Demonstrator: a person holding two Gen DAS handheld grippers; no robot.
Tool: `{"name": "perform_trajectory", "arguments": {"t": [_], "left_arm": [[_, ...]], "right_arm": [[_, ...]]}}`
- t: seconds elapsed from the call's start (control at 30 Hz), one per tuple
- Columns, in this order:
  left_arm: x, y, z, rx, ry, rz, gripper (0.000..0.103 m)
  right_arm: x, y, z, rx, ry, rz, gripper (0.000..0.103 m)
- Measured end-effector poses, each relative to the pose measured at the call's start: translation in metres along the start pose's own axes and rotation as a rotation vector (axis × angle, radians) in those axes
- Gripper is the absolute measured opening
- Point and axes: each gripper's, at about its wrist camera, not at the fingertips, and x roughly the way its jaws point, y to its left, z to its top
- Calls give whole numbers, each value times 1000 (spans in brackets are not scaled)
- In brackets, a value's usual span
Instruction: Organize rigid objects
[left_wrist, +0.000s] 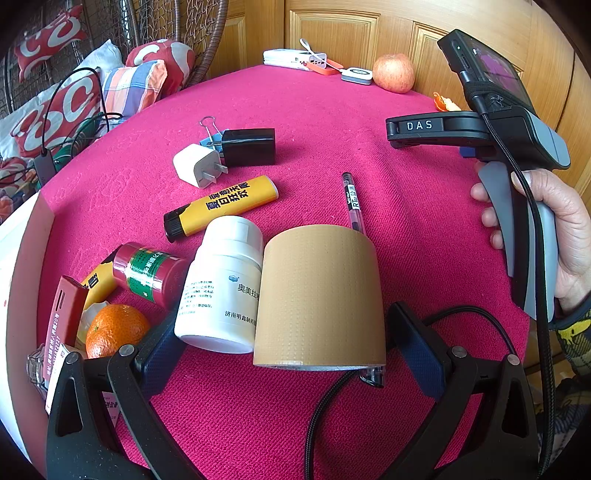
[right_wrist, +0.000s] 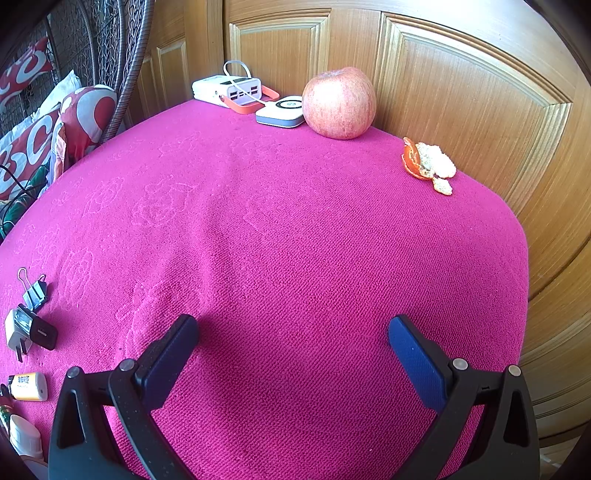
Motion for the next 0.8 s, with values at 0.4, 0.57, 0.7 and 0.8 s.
{"name": "perform_trajectory", "arguments": {"t": [0.4, 0.57, 0.7, 0.8], "left_arm": [[-4, 1, -3, -17, 2, 9, 103], [-21, 7, -5, -43, 8, -6, 103], [-70, 30, -7, -108, -110, -19, 103], [-106, 62, -16, -194, -217, -23, 103]], "right_arm": [[-1, 0, 0, 0, 1, 0, 103], [-1, 0, 0, 0, 1, 1, 103], [-1, 0, 0, 0, 2, 1, 103], [-1, 0, 0, 1, 2, 1, 103]]}}
